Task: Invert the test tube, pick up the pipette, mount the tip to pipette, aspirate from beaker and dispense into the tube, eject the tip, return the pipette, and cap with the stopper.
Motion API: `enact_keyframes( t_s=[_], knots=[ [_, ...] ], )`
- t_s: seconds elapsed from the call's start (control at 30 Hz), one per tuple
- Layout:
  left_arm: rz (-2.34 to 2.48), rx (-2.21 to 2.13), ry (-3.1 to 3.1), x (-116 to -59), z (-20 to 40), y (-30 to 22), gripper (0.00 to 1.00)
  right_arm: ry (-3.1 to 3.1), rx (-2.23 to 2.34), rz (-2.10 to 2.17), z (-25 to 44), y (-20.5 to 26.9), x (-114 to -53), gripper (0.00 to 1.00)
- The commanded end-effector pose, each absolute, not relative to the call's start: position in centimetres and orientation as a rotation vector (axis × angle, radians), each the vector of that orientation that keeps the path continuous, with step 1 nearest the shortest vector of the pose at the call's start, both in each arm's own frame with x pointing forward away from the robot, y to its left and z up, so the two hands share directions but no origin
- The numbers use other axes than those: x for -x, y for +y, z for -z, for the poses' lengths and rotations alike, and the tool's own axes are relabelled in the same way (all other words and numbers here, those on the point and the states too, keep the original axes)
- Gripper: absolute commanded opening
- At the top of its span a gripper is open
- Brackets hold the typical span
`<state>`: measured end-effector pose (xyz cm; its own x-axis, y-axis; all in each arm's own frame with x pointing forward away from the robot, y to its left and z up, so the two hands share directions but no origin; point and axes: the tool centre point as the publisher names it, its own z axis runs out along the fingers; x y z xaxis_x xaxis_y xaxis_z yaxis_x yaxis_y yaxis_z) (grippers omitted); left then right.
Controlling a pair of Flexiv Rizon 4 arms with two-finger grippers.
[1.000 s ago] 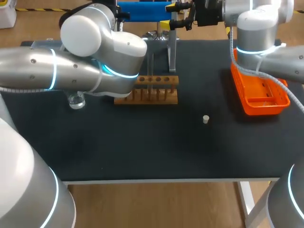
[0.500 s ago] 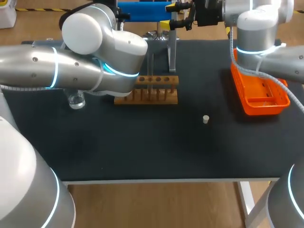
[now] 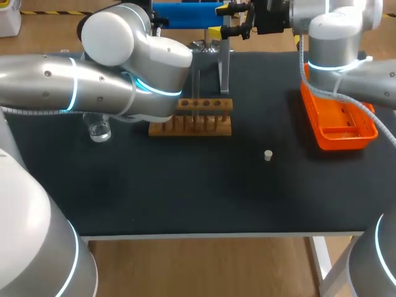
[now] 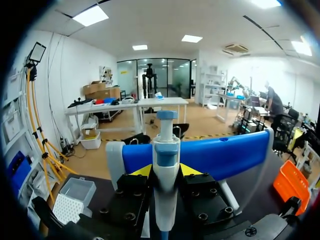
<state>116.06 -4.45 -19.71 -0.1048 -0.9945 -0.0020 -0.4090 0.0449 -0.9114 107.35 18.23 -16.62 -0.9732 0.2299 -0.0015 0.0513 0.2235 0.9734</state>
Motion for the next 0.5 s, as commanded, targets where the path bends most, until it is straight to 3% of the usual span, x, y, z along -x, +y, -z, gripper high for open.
enact_keyframes(
  t_s=[0.03, 0.43, 0.5],
  knots=[
    [1.027, 1.455, 1.616, -116.45, 19.76, -4.5, 0.0, 2.342, -0.273, -1.848, 16.55, 18.17, -107.26, 1.0],
    [1.023, 1.474, 1.631, -116.72, 20.23, -4.5, 0.0, 2.342, -0.273, -1.848, 16.55, 18.17, -107.26, 1.0],
    [1.024, 1.477, 1.633, -116.73, 20.25, -4.51, 0.49, 2.342, -0.273, -1.848, 16.55, 18.17, -107.26, 1.0]
  ],
)
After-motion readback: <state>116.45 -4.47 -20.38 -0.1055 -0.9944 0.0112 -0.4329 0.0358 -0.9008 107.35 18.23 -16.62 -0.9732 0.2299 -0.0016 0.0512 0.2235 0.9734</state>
